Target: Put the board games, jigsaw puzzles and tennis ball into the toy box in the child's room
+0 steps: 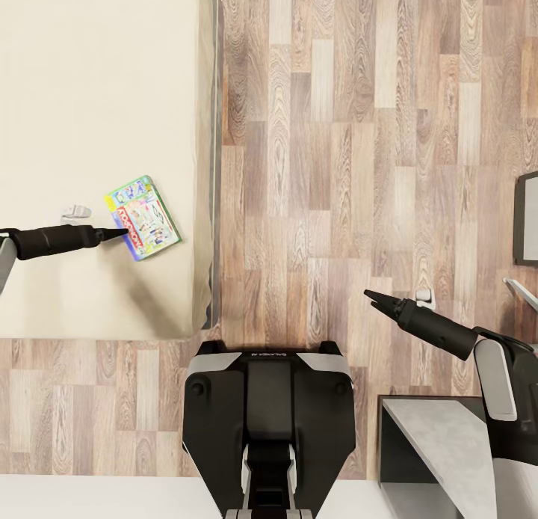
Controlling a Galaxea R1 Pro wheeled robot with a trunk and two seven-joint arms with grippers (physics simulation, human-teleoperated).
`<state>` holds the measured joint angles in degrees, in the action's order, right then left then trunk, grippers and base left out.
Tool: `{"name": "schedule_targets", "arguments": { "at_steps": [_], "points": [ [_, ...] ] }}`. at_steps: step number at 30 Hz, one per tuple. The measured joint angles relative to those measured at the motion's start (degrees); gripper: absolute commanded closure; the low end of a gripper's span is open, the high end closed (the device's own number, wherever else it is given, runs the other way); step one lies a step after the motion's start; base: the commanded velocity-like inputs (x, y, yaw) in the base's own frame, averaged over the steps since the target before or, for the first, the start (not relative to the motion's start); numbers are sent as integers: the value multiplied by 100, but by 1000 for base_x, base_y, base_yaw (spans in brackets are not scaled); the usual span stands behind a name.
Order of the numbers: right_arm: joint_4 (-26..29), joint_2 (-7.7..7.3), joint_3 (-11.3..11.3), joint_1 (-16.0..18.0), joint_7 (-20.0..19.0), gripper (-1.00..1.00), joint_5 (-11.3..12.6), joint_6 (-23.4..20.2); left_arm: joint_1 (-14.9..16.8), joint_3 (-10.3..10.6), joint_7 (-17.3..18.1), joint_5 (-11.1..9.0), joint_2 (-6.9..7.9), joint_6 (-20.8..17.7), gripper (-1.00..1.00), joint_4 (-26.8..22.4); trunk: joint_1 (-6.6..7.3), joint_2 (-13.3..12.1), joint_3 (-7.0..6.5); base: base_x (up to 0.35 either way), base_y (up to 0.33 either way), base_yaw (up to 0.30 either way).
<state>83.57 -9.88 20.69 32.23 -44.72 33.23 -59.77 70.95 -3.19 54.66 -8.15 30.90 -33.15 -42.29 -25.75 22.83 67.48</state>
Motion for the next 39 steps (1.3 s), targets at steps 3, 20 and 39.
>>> {"name": "schedule_targets", "arguments": {
  "at_steps": [3, 20, 39],
  "points": [
    [0, 2, -5, 0, 0, -100, 0, 0, -2, -2, 6, -1, -8, -5, -100, 0, 0, 0, 0, 0, 0, 0],
    [1, 25, -11, 0, 0, -100, 0, 0, 1, -3, 17, -7, -43, -19, -100, 0, 0, 0, 0, 0, 0, 0],
    [10, 21, -10, 0, -2, -100, 0, 0, 5, -18, -3, -18, -181, 10, -100, -6, 3, 4, 0, 0, 0, 0]
  ]
}}
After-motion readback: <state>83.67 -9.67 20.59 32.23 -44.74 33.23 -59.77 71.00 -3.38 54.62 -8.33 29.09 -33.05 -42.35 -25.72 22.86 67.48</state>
